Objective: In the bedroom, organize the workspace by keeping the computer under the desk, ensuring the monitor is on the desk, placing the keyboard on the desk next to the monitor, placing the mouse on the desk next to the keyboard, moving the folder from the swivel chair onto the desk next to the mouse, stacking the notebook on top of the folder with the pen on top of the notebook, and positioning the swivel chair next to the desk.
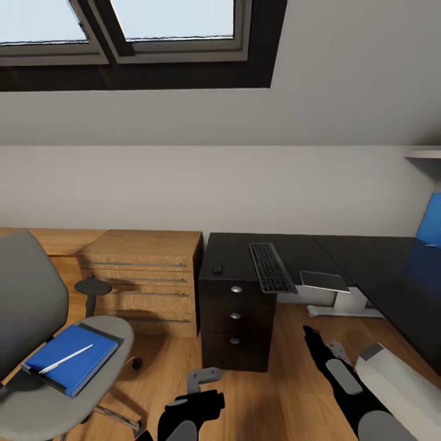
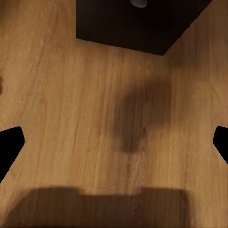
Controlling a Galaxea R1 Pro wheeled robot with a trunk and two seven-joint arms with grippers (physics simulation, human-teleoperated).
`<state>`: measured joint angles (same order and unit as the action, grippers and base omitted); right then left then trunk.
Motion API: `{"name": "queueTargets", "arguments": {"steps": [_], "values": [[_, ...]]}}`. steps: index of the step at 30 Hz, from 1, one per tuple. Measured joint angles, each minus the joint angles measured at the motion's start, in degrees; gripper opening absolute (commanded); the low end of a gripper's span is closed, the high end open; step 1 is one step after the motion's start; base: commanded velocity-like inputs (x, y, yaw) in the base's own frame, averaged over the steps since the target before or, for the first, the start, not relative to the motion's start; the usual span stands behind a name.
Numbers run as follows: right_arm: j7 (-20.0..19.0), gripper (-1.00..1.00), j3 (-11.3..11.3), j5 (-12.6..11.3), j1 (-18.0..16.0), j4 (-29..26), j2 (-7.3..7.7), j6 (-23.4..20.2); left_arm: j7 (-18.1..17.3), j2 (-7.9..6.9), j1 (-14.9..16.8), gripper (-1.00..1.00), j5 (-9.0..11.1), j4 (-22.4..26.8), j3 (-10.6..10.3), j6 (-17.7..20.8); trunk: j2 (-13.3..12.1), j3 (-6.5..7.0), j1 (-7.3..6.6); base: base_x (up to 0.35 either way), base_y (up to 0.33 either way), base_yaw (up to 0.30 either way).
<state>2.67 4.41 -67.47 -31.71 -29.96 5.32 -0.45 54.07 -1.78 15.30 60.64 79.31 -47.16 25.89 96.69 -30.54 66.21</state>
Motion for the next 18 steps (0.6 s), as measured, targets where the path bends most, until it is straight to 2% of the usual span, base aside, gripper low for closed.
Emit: {"name": "queueTargets", "arguments": {"steps": [5, 8, 9, 12, 13, 16, 17, 18], "values": [[0.06, 1.00, -2.95, 4.65, 0.05, 6.55, -0.02, 2.35, -0.13, 0.04, -0.01, 1.00, 0.04, -5.42, -0.14, -3.71, -2.01, 0.90, -1.10, 0.000, 0.000, 0.000], [-0.06, 1.00, -5.05, 10.19, 0.08, 12.09, -0.26, 5.23, -0.16, 0.03, 0.00, 1.00, 0.11, -9.36, -0.87, -6.16, -3.21, 1.43, -1.76, 0.000, 0.000, 0.000], [-0.12, 1.00, -6.19, 14.04, 0.10, 14.88, -0.65, 6.69, -0.17, 0.01, -0.01, 1.00, 0.12, -11.42, -1.67, -7.48, -3.61, 1.61, -1.98, 0.000, 0.000, 0.000], [-0.13, 1.00, -7.64, 20.70, 0.10, 18.83, -1.53, 9.44, -0.16, -0.01, 0.00, 1.00, 0.16, -14.59, -3.00, -10.00, -4.81, 2.15, -2.64, 0.000, 0.000, 0.000], [-0.03, 1.00, -8.18, 24.89, 0.11, 21.12, -2.16, 11.82, -0.17, -0.01, -0.04, 1.00, 0.24, -16.75, -3.98, -11.94, -5.22, 2.33, -2.86, 0.000, 0.000, 0.000], [0.15, 1.00, -8.66, 30.44, 0.10, 24.83, -2.88, 16.56, -0.18, -0.01, -0.07, 1.00, 0.26, -20.27, -5.95, -15.12, -6.42, 2.87, -3.52, 0.000, 0.000, 0.000], [0.24, 1.00, -8.82, 32.99, 0.11, 27.12, -3.16, 20.16, -0.21, -0.02, -0.07, 1.00, 0.30, -22.44, -7.66, -17.17, -6.82, 3.05, -3.73, 0.000, 0.000, 0.000], [0.26, 1.00, -8.90, 34.01, 0.12, 28.03, -3.26, 22.04, -0.23, -0.01, -0.07, 1.00, 0.31, -23.51, -8.66, -18.24, -7.22, 3.23, -3.95, 0.000, 0.000, 0.000]]}}
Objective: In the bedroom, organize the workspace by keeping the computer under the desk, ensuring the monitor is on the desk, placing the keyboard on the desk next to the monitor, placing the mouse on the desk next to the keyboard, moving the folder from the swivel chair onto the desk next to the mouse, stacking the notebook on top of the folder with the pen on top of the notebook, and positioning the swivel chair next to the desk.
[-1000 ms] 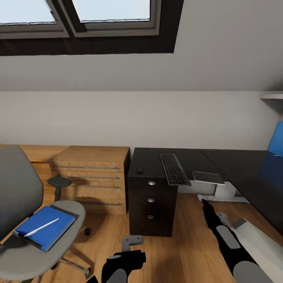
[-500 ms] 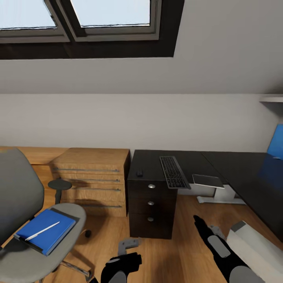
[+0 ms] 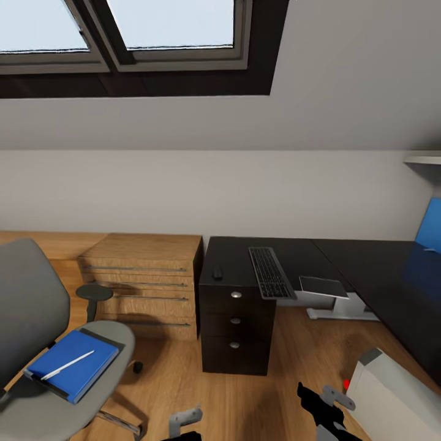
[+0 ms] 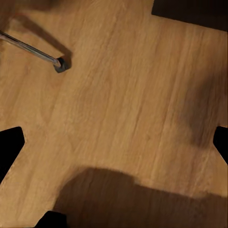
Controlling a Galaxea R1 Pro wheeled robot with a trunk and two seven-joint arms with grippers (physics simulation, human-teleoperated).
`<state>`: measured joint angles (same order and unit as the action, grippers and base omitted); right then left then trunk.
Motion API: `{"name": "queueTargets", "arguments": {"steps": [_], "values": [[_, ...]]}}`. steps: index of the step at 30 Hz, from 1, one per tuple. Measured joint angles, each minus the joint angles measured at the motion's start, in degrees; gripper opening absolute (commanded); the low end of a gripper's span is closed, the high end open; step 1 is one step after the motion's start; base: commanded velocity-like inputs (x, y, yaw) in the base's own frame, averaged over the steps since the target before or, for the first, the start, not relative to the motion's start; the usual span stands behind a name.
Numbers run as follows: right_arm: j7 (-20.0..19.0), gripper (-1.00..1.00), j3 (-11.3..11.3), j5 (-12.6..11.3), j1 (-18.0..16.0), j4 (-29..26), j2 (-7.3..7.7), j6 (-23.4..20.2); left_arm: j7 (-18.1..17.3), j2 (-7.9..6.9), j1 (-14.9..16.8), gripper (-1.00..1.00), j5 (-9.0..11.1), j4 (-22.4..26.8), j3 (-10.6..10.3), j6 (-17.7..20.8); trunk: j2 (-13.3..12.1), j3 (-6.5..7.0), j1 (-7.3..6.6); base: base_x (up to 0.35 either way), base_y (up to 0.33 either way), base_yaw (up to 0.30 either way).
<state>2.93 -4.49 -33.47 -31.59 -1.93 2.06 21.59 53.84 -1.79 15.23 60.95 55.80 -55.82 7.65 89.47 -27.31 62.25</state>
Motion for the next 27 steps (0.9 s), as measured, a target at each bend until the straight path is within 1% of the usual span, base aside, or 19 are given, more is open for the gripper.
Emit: {"name": "queueTargets", "arguments": {"steps": [2, 4, 7, 8, 10, 11, 13, 15, 16, 17, 19, 22, 25, 26, 27], "values": [[0.05, 1.00, -0.10, 1.40, 0.14, 1.15, -0.15, 3.21, -0.06, 0.00, -0.01, 1.00, 0.06, -1.86, -1.98, -1.99, -0.80, 0.36, -0.44, 0.000, 0.000, 0.000], [0.08, 1.00, -0.16, 2.28, 0.53, 1.89, -0.30, 5.46, -0.09, 0.02, -0.02, 1.00, 0.13, -3.52, -3.96, -3.80, -1.61, 0.72, -0.88, 0.000, 0.000, 0.000], [0.06, 1.00, -0.24, 3.07, 1.51, 2.49, -0.46, 7.36, -0.18, 0.17, -0.02, 1.00, 0.14, -6.44, -6.59, -5.60, -2.81, 1.26, -1.54, 0.000, 0.000, 0.000], [-0.04, 1.00, -0.29, 3.36, 2.21, 2.70, -0.59, 8.13, -0.54, 0.34, -0.03, 1.00, 0.18, -8.94, -7.99, -6.37, -3.21, 1.43, -1.76, 0.000, 0.000, 0.000], [-0.15, 1.00, -0.38, 3.60, 2.92, 2.83, -0.88, 8.72, -1.57, 0.62, -0.02, 1.00, 0.16, -12.00, -9.01, -6.94, -4.01, 1.80, -2.20, 0.000, 0.000, 0.000], [-0.26, 1.00, -0.41, 3.96, 4.18, 2.93, -1.87, 9.47, -7.98, 2.03, -0.03, 1.00, 0.13, -19.71, -10.07, -9.02, -4.42, 1.96, -2.42, 0.000, 0.000, 0.000], [-0.28, 1.00, -0.44, 4.07, 4.47, 2.95, -2.21, 9.62, -11.70, 2.82, 0.00, 1.00, -0.08, -23.44, -10.20, -10.41, -5.22, 2.33, -2.86, 0.000, 0.000, 0.000], [-0.34, 1.00, -0.47, 4.23, 4.75, 3.00, -2.52, 9.75, -17.69, 4.24, 0.01, 1.00, -0.12, -29.11, -10.29, -12.34, -6.02, 2.69, -3.30, 0.000, 0.000, 0.000], [-0.37, 1.00, -0.47, 4.31, 4.87, 2.98, -2.62, 9.82, -21.62, 5.83, 0.02, 1.00, -0.06, -34.09, -10.24, -13.40, -6.42, 2.87, -3.51, 0.000, 0.000, 0.000], [-0.38, 1.00, -0.51, 4.35, 4.90, 2.97, -2.65, 9.84, -22.49, 6.24, 0.03, 1.00, -0.07, -35.56, -10.20, -13.61, -6.82, 3.05, -3.73, 0.000, 0.000, 0.000], [-0.38, 1.00, -0.61, 4.77, 4.92, 3.00, -2.78, 9.81, -23.33, 6.59, 0.05, 1.00, -0.06, -37.27, -10.11, -13.86, -7.62, 3.41, -4.17, 0.000, 0.000, 0.000], [-0.36, 1.00, -0.62, 5.43, 4.93, 3.02, -3.08, 9.79, -23.62, 6.66, 0.04, 1.00, -0.04, -37.90, -10.06, -13.97, -8.83, 3.95, -4.83, 0.000, 0.000, 0.000], [-0.26, 1.00, -0.63, 6.74, 4.94, 3.04, -4.11, 9.79, -23.87, 6.80, 0.05, 1.00, 0.89, -38.39, -10.01, -14.09, -10.03, 4.49, -5.49, 0.000, 0.000, 0.000], [-0.28, 1.00, -0.62, 7.03, 4.94, 3.04, -4.33, 9.80, -23.91, 6.79, 0.06, 1.00, 1.48, -38.45, -10.00, -14.13, -10.43, 4.67, -5.71, 0.000, 0.000, 0.000], [-0.29, 1.00, -0.61, 7.06, 4.94, 3.04, -4.37, 9.82, -23.92, 6.81, 0.06, 1.00, 1.61, -38.47, -10.00, -14.14, -10.83, 4.85, -5.93, 0.000, 0.000, 0.000]]}}
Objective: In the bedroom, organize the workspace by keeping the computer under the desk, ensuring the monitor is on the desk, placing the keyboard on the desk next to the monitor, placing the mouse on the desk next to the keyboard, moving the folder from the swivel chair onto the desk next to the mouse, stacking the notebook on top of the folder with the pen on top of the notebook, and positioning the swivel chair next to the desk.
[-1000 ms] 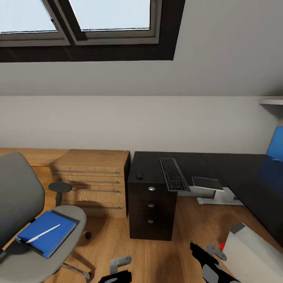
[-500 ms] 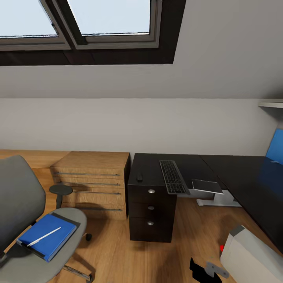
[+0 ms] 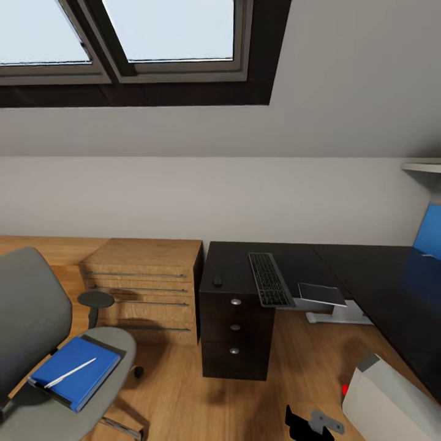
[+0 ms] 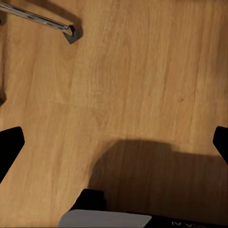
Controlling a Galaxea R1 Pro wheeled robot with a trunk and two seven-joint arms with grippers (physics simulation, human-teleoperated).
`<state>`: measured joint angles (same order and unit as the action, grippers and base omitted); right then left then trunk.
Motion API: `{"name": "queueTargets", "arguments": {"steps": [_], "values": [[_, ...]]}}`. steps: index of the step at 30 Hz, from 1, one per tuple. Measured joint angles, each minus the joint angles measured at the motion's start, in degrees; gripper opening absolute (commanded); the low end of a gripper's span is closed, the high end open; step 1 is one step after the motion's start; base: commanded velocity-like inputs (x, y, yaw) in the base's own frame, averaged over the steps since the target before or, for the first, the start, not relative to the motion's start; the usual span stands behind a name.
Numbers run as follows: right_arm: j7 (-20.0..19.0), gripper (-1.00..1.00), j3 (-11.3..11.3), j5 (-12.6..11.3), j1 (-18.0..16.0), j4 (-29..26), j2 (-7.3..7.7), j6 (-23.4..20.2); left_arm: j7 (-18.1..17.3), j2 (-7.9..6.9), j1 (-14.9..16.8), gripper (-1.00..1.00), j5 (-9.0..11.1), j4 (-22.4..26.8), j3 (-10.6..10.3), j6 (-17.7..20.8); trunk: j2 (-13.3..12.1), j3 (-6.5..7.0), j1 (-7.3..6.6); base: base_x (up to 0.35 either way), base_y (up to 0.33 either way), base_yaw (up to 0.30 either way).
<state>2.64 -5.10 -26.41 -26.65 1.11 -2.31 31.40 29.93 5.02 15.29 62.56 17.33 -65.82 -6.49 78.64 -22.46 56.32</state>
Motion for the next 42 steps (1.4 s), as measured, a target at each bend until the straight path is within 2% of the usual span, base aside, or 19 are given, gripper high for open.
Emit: {"name": "queueTargets", "arguments": {"steps": [7, 8, 13, 19, 42], "values": [[0.03, 1.00, 0.06, 0.07, 0.00, -0.01, -0.11, -0.03, -0.02, 0.08, -0.02, 1.00, 0.49, -0.04, 0.04, -0.08, -2.81, 1.26, -1.54, 0.000, 0.000, 0.000], [0.31, 1.00, 0.45, -0.17, 1.30, 0.03, 0.28, -0.40, -0.02, 0.08, -0.03, 1.00, 0.60, -0.05, 0.08, -0.05, -3.21, 1.43, -1.76, 0.000, 0.000, 0.000], [0.33, 1.00, 0.34, -0.09, 3.97, 0.03, 0.38, -0.47, -0.02, 0.09, -0.03, 1.00, 0.62, -0.05, 0.03, -0.03, -5.22, 2.33, -2.86, 0.000, 0.000, 0.000], [0.31, 1.00, 0.25, -0.06, 5.78, 0.03, 0.40, -0.49, -0.02, 0.16, -0.04, 1.00, 0.69, -0.05, -0.10, -0.03, -7.63, 3.41, -4.18, 0.000, 0.000, 0.000], [0.30, 1.00, 0.23, -0.06, 6.24, 0.00, 0.40, -0.49, -0.02, 0.18, -0.04, 1.00, 0.90, -0.05, -0.18, 0.15, -16.86, 7.55, -9.23, 0.000, 0.000, 0.000]]}}
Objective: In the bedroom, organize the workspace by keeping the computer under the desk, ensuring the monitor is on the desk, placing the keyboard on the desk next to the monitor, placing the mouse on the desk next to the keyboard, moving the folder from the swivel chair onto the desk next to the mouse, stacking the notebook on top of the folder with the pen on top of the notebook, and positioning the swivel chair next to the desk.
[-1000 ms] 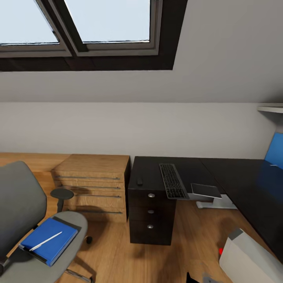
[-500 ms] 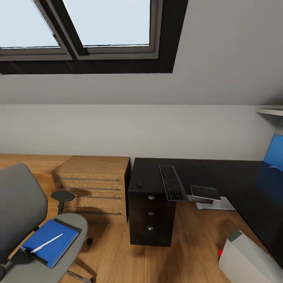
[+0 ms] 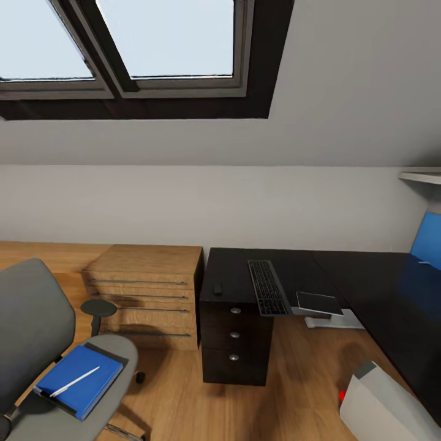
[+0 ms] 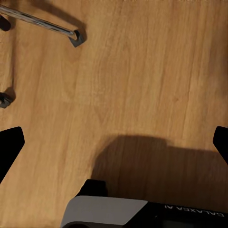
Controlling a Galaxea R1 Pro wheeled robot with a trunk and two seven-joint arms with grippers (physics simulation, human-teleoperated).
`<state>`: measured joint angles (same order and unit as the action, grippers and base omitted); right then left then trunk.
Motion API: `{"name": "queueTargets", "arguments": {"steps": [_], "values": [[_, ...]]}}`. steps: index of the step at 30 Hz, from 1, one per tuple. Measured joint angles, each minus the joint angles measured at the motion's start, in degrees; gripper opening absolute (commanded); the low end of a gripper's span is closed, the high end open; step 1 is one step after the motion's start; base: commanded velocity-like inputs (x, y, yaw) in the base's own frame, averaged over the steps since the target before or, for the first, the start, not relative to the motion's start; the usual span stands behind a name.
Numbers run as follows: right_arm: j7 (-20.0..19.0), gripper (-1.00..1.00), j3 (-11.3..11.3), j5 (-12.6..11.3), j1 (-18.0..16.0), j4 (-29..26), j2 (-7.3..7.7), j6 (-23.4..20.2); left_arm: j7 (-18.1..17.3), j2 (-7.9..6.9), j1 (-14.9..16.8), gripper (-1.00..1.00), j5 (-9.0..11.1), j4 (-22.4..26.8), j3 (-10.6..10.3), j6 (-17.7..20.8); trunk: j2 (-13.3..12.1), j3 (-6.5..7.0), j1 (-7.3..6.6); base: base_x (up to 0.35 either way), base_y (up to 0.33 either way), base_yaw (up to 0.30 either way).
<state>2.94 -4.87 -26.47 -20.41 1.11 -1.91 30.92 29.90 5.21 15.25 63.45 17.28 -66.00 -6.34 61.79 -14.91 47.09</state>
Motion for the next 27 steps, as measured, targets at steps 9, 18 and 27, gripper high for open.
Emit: {"name": "queueTargets", "arguments": {"steps": [9, 18, 27], "values": [[0.00, 1.00, 0.00, -0.02, 0.00, 0.00, 0.00, 0.00, 0.00, 0.00, 0.04, 1.00, 0.00, 0.00, 0.01, 0.00, -3.61, 1.62, -1.98, 0.000, 0.000, 0.000], [0.00, 1.00, 0.00, -0.01, 0.00, 0.00, 0.00, 0.00, 0.00, -0.01, 0.01, 1.00, 0.01, 0.01, 0.01, 0.00, -7.23, 3.24, -3.96, 0.000, 0.000, 0.000], [0.02, 1.00, 0.00, -0.01, -0.01, 0.00, 0.00, 0.00, 0.00, 0.02, 0.01, 1.00, 0.02, 0.00, 0.01, 0.00, -10.84, 4.86, -5.94, 0.000, 0.000, 0.000]]}}
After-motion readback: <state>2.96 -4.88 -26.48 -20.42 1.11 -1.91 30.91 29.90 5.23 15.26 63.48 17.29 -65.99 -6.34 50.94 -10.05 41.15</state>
